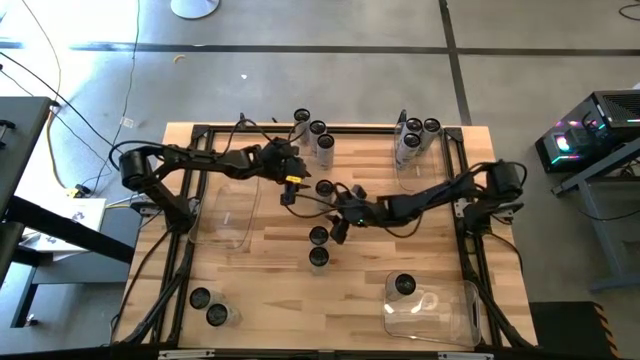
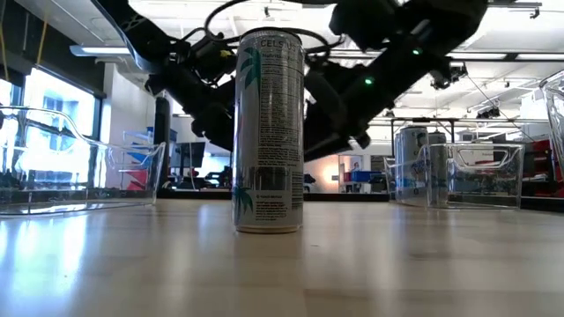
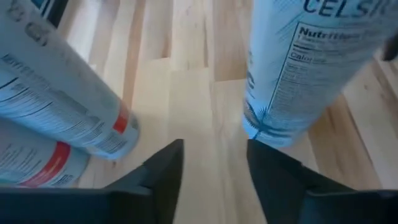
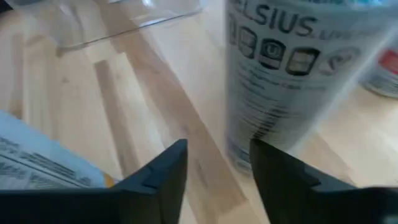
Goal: Sort soda cans
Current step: Put the white-blue soda can into the top transparent bin
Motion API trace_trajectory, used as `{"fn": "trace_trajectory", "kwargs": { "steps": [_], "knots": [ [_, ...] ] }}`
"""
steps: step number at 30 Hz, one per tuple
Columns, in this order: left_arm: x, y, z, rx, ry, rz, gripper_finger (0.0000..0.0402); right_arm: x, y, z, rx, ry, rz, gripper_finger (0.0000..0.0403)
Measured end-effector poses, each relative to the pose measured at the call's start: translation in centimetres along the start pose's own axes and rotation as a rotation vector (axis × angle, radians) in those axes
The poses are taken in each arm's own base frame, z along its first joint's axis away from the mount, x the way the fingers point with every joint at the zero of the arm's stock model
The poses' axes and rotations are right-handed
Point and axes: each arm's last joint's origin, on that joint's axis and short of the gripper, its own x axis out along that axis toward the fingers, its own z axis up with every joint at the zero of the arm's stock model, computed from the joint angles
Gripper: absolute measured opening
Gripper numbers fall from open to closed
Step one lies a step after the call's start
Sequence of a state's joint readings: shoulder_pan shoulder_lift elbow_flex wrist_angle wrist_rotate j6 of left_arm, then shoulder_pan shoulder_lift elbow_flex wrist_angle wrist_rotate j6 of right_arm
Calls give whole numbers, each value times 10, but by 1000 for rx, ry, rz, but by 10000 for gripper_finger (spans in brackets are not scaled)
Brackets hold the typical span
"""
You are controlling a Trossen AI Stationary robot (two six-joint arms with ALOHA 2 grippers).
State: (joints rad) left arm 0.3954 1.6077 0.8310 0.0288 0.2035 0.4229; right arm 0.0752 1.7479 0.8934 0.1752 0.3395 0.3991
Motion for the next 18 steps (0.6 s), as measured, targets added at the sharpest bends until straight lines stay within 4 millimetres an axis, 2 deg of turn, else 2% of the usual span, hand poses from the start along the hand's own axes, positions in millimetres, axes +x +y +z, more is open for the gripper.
{"fn": "trace_trajectory", "kwargs": {
  "steps": [4, 10, 13, 18],
  "knots": [
    [7, 2, -3, -7, 1, 1, 92, 9, 1, 5, -5, 48, 39, 134],
    [21, -5, -10, -19, 30, -30, 22, 9, -8, 1, 18, 112, -57, 126],
    [23, -11, -8, -22, 35, -46, 4, 7, -11, -2, 27, 132, -125, 126],
    [23, -25, -2, 8, 29, -77, 4, 4, -15, -4, 49, 128, -222, 126]
  ]
}}
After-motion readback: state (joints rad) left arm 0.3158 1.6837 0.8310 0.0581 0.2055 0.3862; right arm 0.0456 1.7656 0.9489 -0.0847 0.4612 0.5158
